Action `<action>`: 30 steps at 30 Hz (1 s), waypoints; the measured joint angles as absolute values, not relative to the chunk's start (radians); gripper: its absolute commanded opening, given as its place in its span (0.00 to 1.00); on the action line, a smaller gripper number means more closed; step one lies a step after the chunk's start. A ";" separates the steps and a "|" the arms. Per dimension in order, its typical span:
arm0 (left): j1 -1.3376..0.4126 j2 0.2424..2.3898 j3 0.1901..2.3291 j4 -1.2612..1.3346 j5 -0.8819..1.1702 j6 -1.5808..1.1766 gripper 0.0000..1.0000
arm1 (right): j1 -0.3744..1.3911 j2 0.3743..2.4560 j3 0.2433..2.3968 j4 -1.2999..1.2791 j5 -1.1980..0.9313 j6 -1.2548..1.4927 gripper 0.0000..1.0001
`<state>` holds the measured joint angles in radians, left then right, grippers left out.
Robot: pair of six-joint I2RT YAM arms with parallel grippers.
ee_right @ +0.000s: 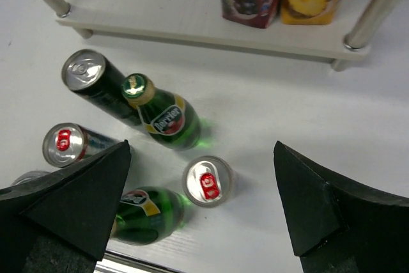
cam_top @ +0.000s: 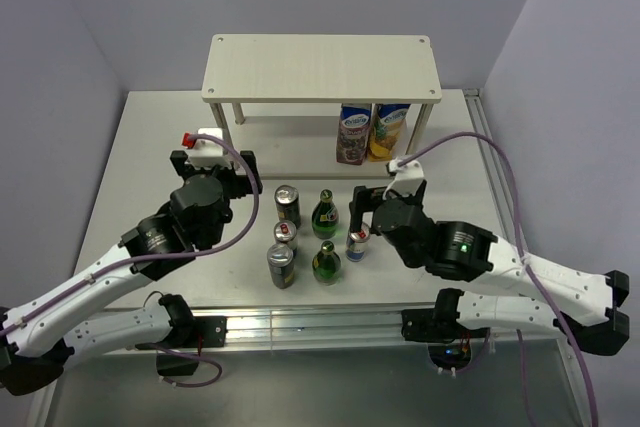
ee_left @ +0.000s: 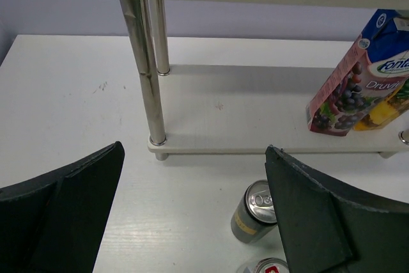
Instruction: Place and organize the beverage onto the shelf
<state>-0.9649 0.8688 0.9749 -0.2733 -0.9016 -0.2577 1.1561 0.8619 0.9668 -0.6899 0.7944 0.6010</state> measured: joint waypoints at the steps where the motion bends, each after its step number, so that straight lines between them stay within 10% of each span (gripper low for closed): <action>1: -0.963 0.871 0.975 -0.276 -0.897 -0.258 0.99 | 1.156 0.874 0.952 -0.657 0.781 0.593 1.00; 30: -0.850 0.897 0.981 -0.327 -0.775 -0.320 0.99 | 1.138 1.274 0.916 -0.177 0.735 0.546 0.98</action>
<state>-0.8501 0.8974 0.9806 -0.3271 -0.7746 -0.3199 1.1381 1.2736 0.9165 -0.1768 0.7345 0.5457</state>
